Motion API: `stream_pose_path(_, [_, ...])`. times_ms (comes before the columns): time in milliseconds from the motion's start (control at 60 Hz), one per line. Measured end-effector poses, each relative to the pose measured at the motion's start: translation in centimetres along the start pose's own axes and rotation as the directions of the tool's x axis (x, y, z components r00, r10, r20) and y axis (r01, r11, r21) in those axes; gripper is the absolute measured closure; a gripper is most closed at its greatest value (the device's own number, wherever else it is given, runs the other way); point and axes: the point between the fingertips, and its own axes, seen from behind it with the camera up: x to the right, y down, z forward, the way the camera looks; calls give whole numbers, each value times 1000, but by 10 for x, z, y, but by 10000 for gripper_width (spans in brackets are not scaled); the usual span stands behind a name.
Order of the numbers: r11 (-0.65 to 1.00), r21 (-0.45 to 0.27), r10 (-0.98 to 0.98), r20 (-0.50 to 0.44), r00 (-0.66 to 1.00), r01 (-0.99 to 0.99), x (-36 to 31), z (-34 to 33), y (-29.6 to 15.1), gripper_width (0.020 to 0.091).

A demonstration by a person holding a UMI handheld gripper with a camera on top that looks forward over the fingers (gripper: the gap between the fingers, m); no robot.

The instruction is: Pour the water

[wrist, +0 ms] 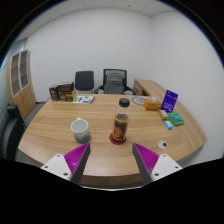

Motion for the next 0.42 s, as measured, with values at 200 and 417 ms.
stream_pose_path(200, [1000,-2,1,-34,999,-1,1,-20,11,248])
stream_pose_path(417, [999,-5,-45,-50,998,45,4,-30,14,246])
